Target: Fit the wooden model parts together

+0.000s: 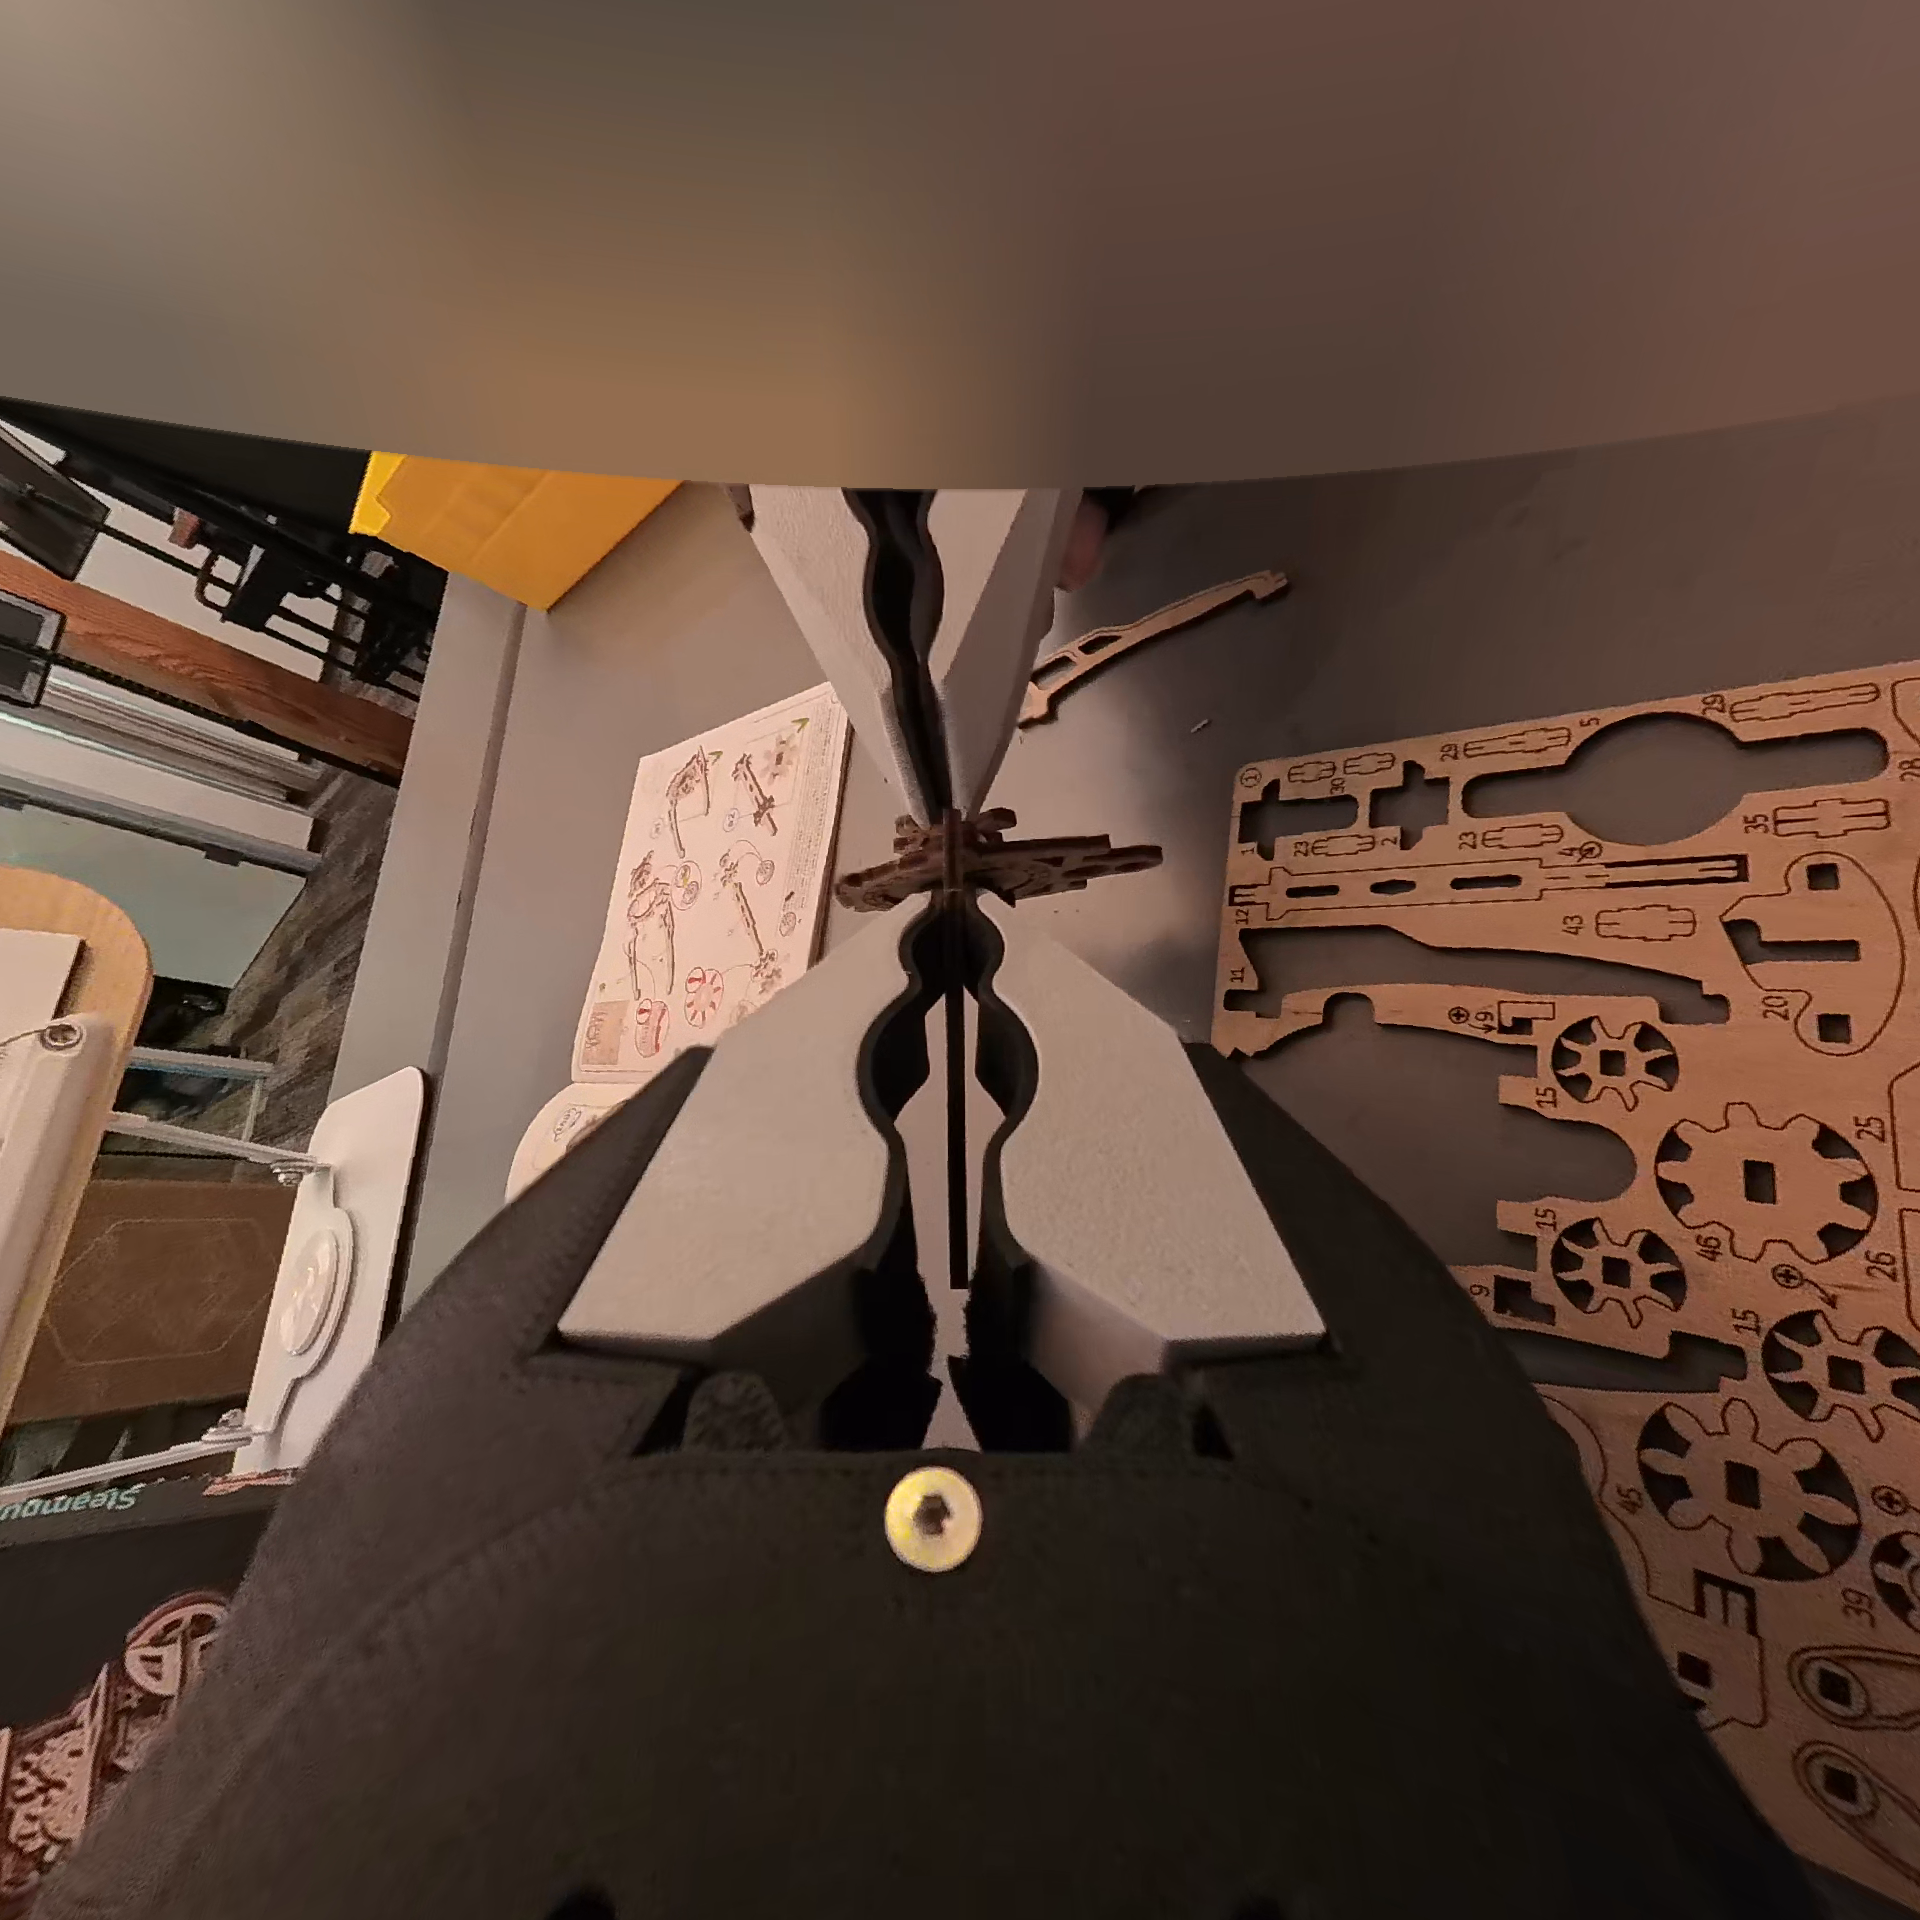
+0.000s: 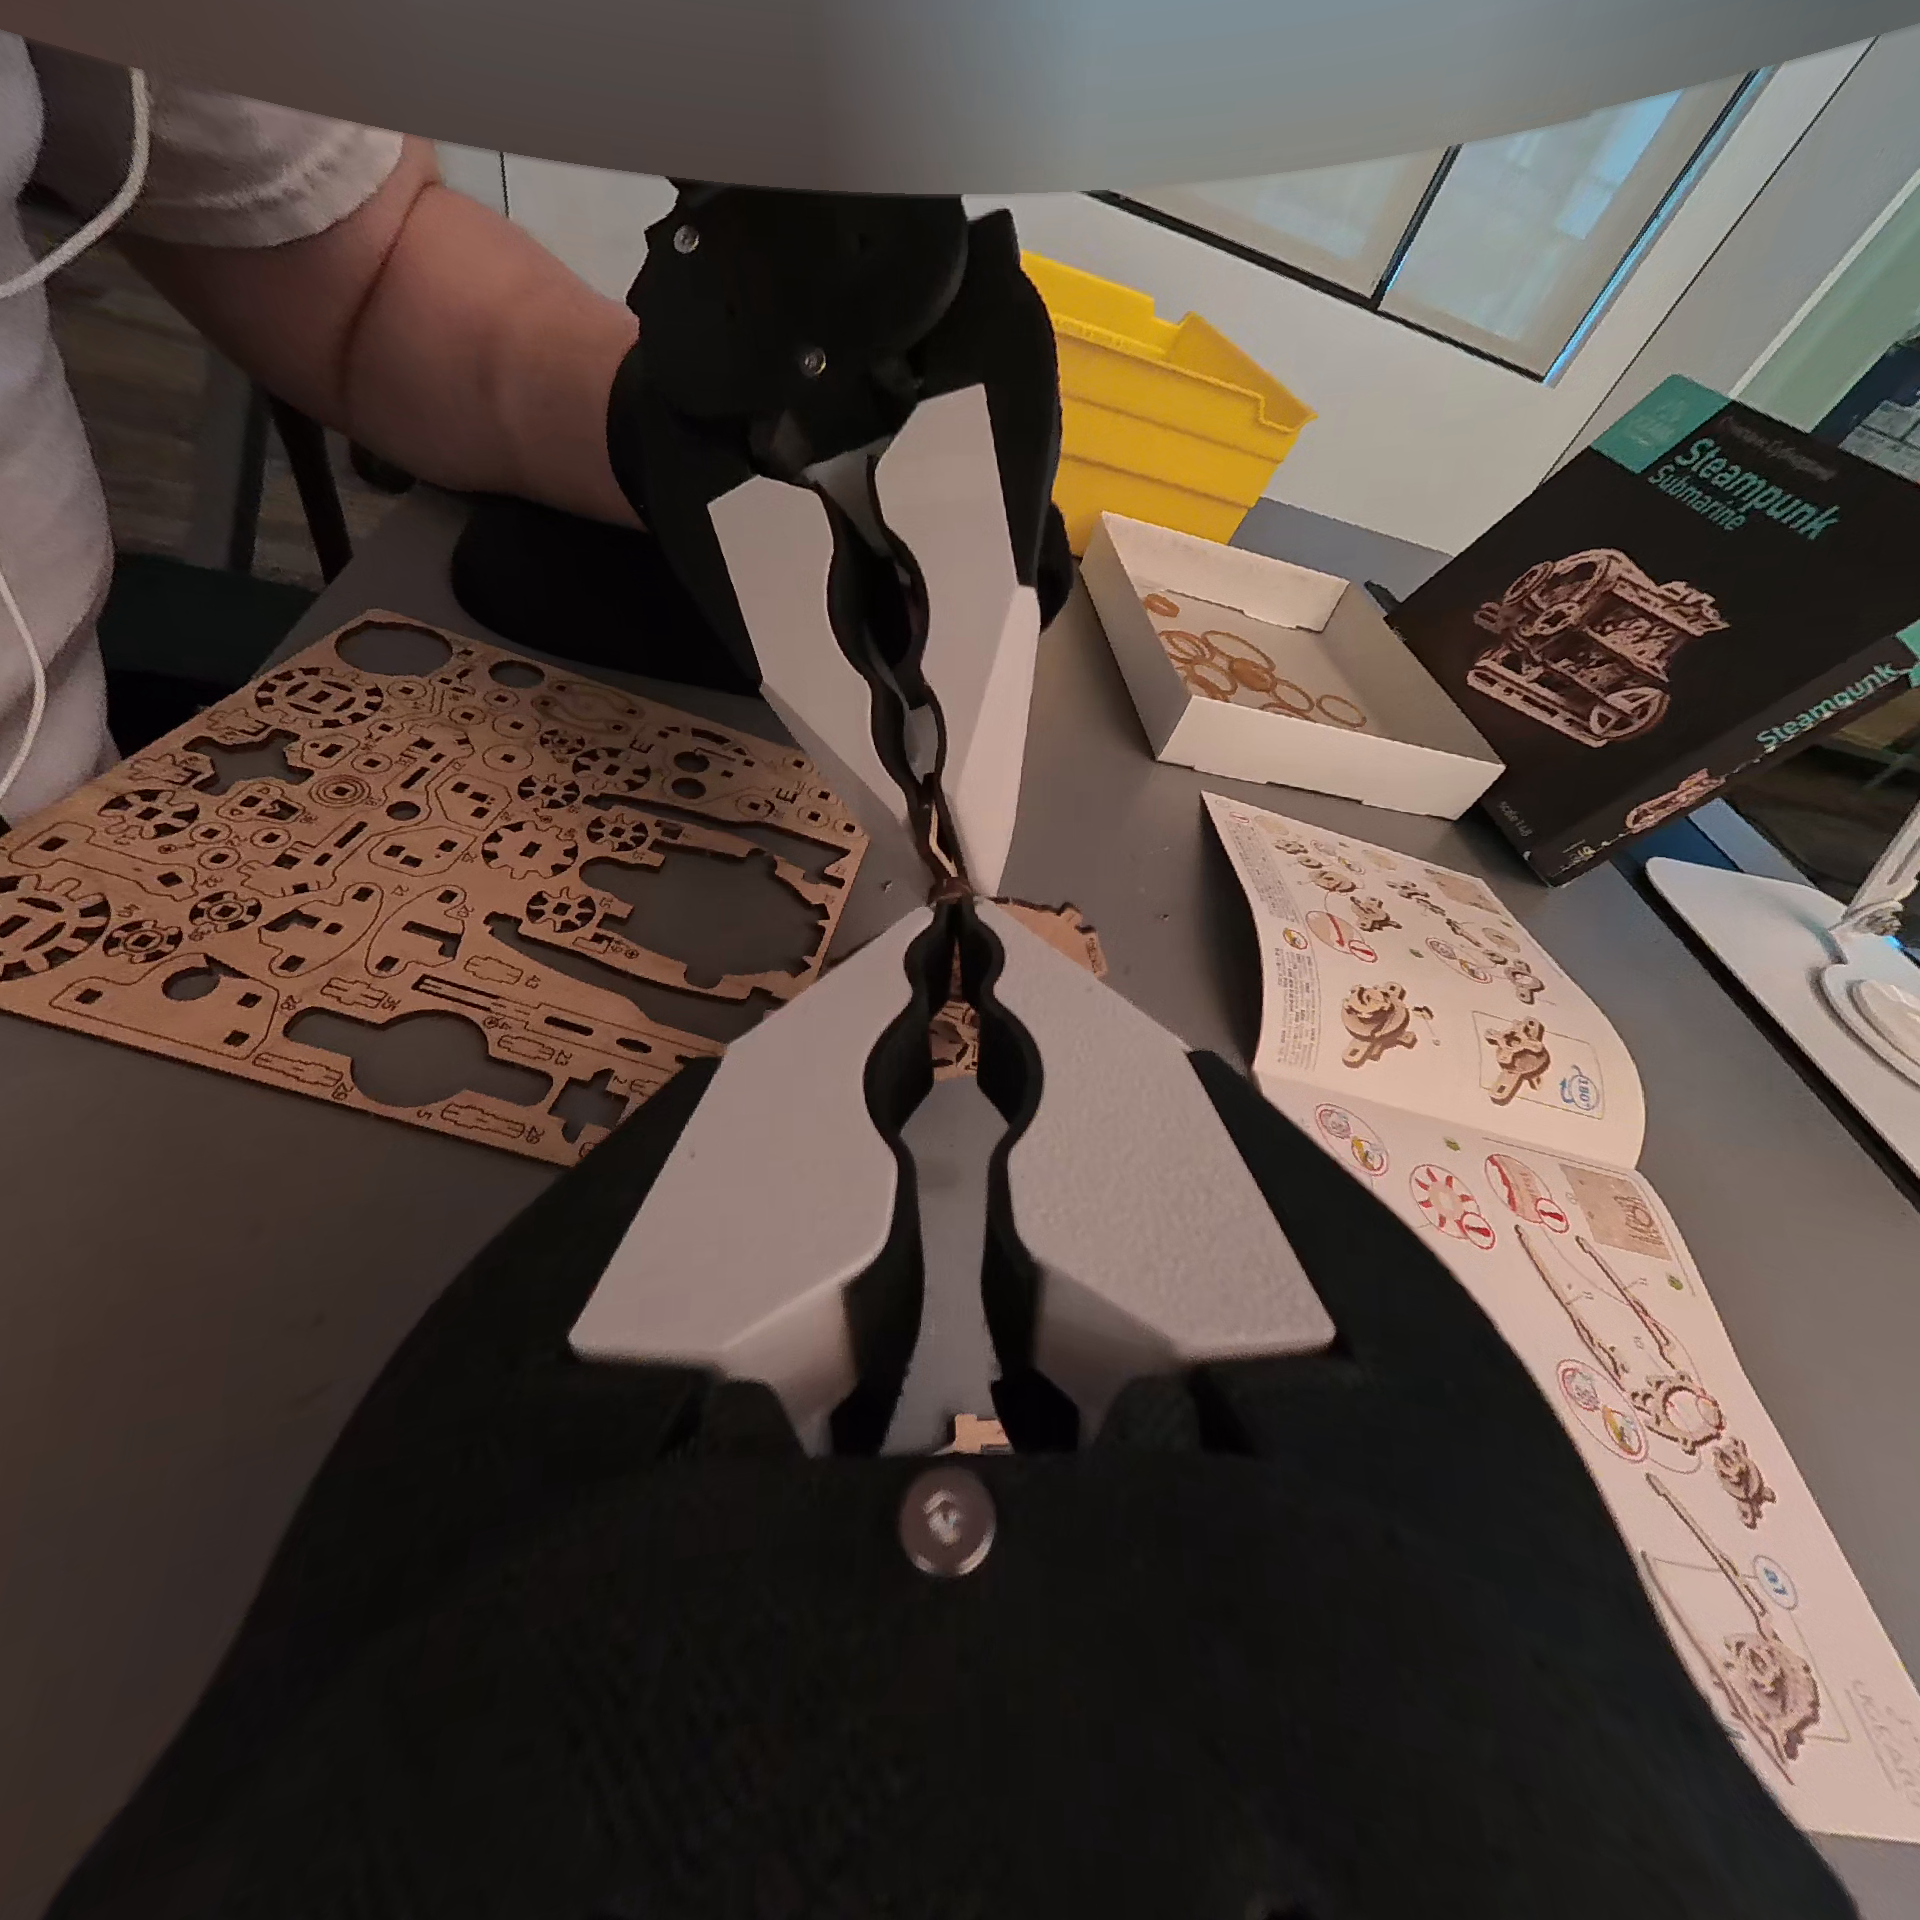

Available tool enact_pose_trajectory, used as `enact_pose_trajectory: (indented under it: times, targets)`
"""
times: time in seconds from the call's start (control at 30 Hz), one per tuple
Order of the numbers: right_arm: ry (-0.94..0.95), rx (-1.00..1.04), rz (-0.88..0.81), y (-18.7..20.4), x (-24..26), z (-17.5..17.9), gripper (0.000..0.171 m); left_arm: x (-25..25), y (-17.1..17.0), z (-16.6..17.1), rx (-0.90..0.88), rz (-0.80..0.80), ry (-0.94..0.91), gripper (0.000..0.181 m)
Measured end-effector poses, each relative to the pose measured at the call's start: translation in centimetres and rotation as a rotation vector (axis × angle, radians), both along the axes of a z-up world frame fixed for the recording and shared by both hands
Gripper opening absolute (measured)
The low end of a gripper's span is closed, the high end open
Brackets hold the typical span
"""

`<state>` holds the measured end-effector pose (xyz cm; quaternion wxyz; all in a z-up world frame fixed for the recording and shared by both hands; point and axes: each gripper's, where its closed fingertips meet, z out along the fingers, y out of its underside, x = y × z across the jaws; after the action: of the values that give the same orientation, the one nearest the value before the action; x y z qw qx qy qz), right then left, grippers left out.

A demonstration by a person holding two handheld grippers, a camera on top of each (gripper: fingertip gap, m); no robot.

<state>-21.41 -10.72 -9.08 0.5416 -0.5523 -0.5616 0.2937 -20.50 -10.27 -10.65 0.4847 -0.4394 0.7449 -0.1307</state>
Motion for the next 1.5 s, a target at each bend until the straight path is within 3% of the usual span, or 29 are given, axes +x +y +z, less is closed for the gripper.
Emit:
enact_pose_trajectory:
  times: [0.53, 0.63, 0.8, 1.5]
  targets:
    - [-0.075, 0.033, -0.022, 0.6, 0.1, -0.7, 0.0, -0.1, 0.6, -0.8, -0.007, 0.005, 0.028, 0.0]
    - [-0.012, 0.012, -0.025, 0.9, 0.9, 0.6, 0.016, -0.1, 0.6, 0.7, -0.161, 0.002, -0.075, 0.0]
    - [0.147, -0.039, 0.002, 0.6, 1.1, 2.8, 0.016, -0.1, 0.1, 2.3, -0.366, -0.022, -0.172, 0.0]
    - [0.229, -0.293, 0.112, 0.0, 0.0, 2.3, 0.006, 0.2, -1.0, 2.3, -0.671, -0.026, -0.162, 0.0]
